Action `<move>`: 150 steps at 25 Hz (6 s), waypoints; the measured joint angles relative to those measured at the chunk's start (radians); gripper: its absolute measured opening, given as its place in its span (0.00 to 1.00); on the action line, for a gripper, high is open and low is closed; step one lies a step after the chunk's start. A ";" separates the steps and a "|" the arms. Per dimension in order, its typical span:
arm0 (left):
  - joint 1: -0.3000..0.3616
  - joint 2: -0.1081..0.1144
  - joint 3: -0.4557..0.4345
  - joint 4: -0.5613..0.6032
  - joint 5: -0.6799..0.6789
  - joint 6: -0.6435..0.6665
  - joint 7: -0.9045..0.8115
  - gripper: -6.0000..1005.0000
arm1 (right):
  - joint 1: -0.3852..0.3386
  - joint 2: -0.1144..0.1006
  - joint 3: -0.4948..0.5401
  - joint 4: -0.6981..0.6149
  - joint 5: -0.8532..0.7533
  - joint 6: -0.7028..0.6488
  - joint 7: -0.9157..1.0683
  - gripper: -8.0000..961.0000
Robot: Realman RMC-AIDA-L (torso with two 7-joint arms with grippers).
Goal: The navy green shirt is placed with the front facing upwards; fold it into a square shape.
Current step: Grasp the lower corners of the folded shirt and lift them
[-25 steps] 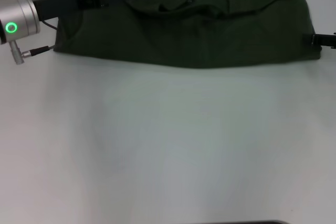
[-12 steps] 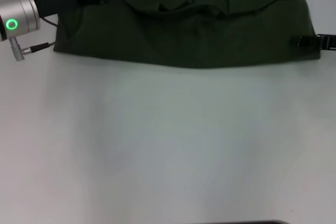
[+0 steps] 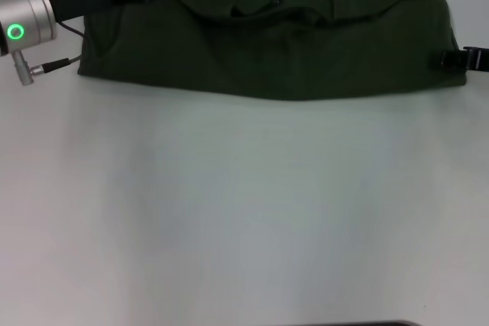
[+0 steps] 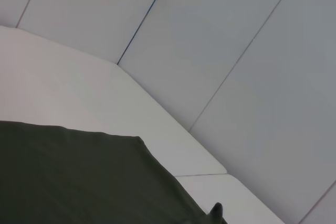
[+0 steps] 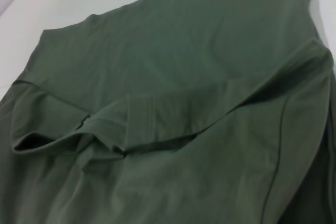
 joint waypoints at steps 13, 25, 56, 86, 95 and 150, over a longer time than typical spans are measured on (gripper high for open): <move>0.011 0.007 0.002 -0.006 0.020 -0.022 -0.023 0.93 | 0.004 -0.008 0.000 0.011 -0.002 0.009 0.016 0.08; 0.028 0.038 0.011 -0.002 0.164 -0.082 -0.063 0.93 | -0.006 -0.007 0.006 0.007 0.003 0.006 0.017 0.05; 0.009 0.042 0.022 -0.039 0.426 -0.252 -0.084 0.93 | -0.006 -0.020 0.037 -0.002 0.012 -0.062 0.021 0.05; -0.003 0.035 0.066 -0.048 0.436 -0.305 -0.079 0.93 | -0.009 -0.015 0.037 -0.002 0.012 -0.061 0.014 0.05; -0.009 0.035 0.068 -0.056 0.462 -0.299 -0.083 0.93 | -0.009 -0.014 0.037 -0.002 0.012 -0.058 0.014 0.05; -0.004 0.043 0.080 -0.044 0.455 -0.259 -0.086 0.91 | -0.018 -0.009 0.037 0.008 0.012 -0.050 0.005 0.05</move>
